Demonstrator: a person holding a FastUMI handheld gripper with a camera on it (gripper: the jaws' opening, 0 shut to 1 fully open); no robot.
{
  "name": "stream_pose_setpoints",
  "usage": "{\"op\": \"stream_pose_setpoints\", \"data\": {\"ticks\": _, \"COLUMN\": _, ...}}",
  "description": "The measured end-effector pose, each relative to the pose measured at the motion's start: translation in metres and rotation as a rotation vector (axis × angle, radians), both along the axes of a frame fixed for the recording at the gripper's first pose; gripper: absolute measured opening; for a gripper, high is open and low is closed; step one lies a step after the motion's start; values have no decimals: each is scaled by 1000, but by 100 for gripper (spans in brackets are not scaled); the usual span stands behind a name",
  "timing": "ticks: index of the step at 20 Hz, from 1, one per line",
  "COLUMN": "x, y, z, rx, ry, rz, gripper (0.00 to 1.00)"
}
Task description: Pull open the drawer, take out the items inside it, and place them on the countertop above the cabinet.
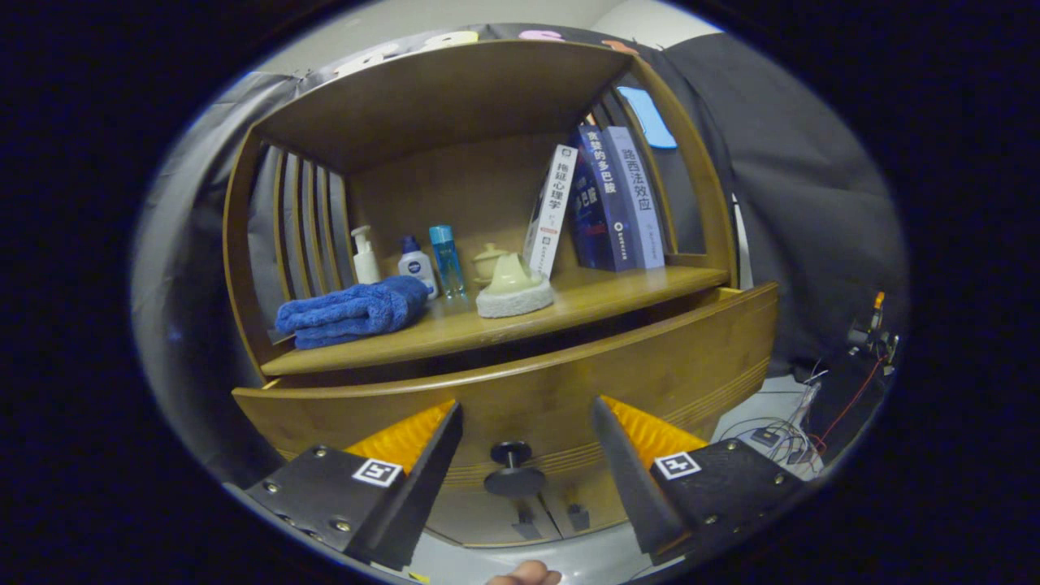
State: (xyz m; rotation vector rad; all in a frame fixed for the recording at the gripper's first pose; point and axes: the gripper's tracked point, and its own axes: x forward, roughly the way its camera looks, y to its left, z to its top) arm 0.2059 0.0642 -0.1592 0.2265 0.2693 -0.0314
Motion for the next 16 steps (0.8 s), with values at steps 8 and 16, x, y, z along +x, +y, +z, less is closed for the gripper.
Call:
{"op": "stream_pose_setpoints", "data": {"ticks": 8, "x": 32, "y": 4, "z": -5, "rx": 16, "ry": 8, "rz": -12, "gripper": 97}}
{"op": "stream_pose_setpoints", "data": {"ticks": 16, "x": 33, "y": 5, "z": -2, "rx": 26, "ry": 22, "rz": -23, "gripper": 97}}
